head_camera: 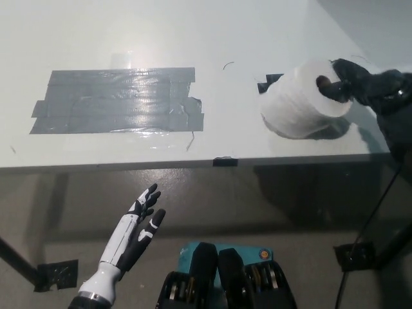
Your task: A toilet paper roll is kept on the black spot on the desk infront of the robot and the robot inserts its right thumb into the hole in the centre to grab the roll. Then it passes the roll to a person.
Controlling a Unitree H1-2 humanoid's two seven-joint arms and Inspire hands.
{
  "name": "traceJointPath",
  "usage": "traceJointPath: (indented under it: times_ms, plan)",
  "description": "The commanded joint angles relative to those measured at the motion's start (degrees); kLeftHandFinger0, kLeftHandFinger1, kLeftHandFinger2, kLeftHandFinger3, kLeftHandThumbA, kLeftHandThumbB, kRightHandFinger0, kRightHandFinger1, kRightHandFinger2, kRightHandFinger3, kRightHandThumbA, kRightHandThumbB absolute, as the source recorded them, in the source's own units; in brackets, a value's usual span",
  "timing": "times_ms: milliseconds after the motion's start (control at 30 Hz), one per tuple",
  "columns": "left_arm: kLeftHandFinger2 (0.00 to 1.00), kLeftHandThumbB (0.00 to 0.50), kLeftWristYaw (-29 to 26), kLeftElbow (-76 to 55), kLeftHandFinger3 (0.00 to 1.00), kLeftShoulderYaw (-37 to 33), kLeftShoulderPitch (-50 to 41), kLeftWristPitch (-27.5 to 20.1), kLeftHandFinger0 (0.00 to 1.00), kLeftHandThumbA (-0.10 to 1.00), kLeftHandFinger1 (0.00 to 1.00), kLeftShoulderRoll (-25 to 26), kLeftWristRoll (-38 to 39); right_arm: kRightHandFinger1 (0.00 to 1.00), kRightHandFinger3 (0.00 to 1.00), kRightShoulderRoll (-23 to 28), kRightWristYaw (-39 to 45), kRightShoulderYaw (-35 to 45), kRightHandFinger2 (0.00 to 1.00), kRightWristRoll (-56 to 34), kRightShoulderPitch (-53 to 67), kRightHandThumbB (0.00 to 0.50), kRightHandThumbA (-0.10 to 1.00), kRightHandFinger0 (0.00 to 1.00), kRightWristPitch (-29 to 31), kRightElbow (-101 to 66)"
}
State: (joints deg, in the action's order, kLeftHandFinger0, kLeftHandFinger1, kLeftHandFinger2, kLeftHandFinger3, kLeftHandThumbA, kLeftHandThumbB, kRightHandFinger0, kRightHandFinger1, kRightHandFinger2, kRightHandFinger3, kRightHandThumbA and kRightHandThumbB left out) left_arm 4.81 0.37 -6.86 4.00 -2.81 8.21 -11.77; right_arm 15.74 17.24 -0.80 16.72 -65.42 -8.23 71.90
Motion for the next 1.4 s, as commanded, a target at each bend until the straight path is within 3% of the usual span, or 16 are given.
traceJointPath:
  times_ms: [0, 33, 167, 233, 400, 500, 567, 633, 700, 733, 967, 1100, 1233, 1267, 1367]
  plan:
    - [1.00, 0.001, 0.3, -0.3, 1.00, 0.0, 2.7, -1.1, 1.00, 0.92, 1.00, 0.4, -0.1, 0.53, 1.00, -1.6, -6.9, 21.1, 1.00, -23.2, 1.8, 0.175, -0.10, 0.00, 3.2, -5.2]
    - [1.00, 0.000, 0.2, 0.0, 1.00, 0.0, 2.8, -1.3, 1.00, 0.92, 1.00, 0.3, 0.1, 0.48, 1.00, -2.2, -6.2, 24.9, 0.96, -26.2, 3.1, 0.169, -0.10, 0.00, 2.3, -7.2]
    - [1.00, 0.000, 0.0, 0.4, 1.00, 0.2, 3.5, -1.2, 1.00, 0.92, 1.00, 0.3, 0.1, 0.44, 1.00, -3.5, -4.7, 32.3, 0.90, -31.0, 4.0, 0.160, -0.10, 0.00, -1.0, -9.1]
    - [1.00, 0.007, -0.1, 0.4, 1.00, 0.4, 3.8, -0.9, 1.00, 0.93, 1.00, 0.3, 0.1, 0.34, 1.00, -4.1, -2.5, 36.7, 0.75, -34.4, 4.5, 0.156, -0.10, 0.00, -4.6, -9.0]
    - [1.00, 0.011, 0.3, 0.5, 1.00, 0.3, 3.9, -0.9, 1.00, 0.94, 1.00, 0.1, 0.6, 0.11, 0.99, -6.2, -1.4, 45.1, 0.64, -40.2, 6.5, 0.176, -0.10, 0.00, -11.2, -10.1]
    - [1.00, 0.002, 0.2, 0.2, 1.00, 0.2, 3.5, -0.9, 1.00, 0.95, 1.00, 0.0, 0.4, 0.07, 0.74, -7.4, -0.4, 48.6, 0.65, -42.5, 7.2, 0.134, -0.10, 0.00, -14.6, -10.9]
    - [1.00, 0.004, 0.0, 0.3, 1.00, 0.1, 3.5, -1.0, 1.00, 0.95, 1.00, 0.0, 0.1, 0.06, 0.64, -8.4, -0.5, 50.4, 0.65, -43.8, 7.2, 0.140, -0.10, 0.00, -16.0, -12.8]
    - [1.00, 0.007, -0.1, 0.1, 1.00, 0.5, 4.0, -0.8, 1.00, 0.95, 1.00, 0.2, 0.2, 0.10, 0.74, -9.2, -0.6, 51.2, 0.66, -44.5, 6.5, 0.153, -0.10, 0.00, -16.8, -14.0]
    - [1.00, 0.014, -0.2, 0.2, 1.00, 0.8, 4.5, -0.8, 1.00, 0.96, 1.00, 0.2, 0.3, 0.18, 0.96, -10.9, -0.1, 52.3, 0.72, -46.5, 6.2, 0.160, -0.10, 0.00, -18.7, -17.7]
    - [1.00, 0.014, -0.3, 0.2, 1.00, 0.8, 4.5, -0.8, 1.00, 0.96, 1.00, 0.2, 0.4, 0.19, 1.00, -11.3, 0.0, 52.3, 0.72, -46.8, 6.2, 0.157, -0.10, 0.00, -18.7, -18.6]
    - [1.00, 0.022, -0.8, 0.6, 1.00, 1.2, 5.3, -1.6, 1.00, 1.00, 1.00, -0.2, 0.8, 0.32, 1.00, -16.3, -5.2, 45.4, 0.86, -58.4, 7.2, 0.155, -0.10, 0.00, -18.7, -32.7]
    - [1.00, 0.031, -1.0, 0.7, 1.00, 1.4, 6.6, -1.4, 1.00, 1.00, 1.00, -0.5, 0.7, 0.44, 1.00, -16.6, -7.2, 40.8, 0.87, -63.3, 6.9, 0.107, -0.10, 0.00, -18.7, -38.8]
    - [1.00, 0.039, -1.1, 0.8, 1.00, 1.5, 7.4, -1.5, 1.00, 1.00, 1.00, -0.5, 0.6, 0.44, 1.00, -16.5, -11.7, 36.0, 0.86, -67.3, 7.1, 0.134, -0.10, 0.00, -18.7, -44.5]
    - [1.00, 0.032, -1.1, 0.7, 1.00, 1.5, 7.6, -1.5, 1.00, 1.00, 1.00, -0.5, 0.6, 0.40, 1.00, -16.3, -12.5, 34.8, 0.83, -68.2, 7.2, 0.104, -0.10, 0.00, -18.7, -45.6]
    - [1.00, 0.031, -1.2, 0.8, 1.00, 1.6, 7.9, -1.8, 1.00, 1.00, 1.00, -0.5, 0.6, 0.39, 1.00, -15.9, -14.6, 31.7, 0.80, -71.1, 7.5, 0.088, -0.10, 0.00, -18.7, -48.2]
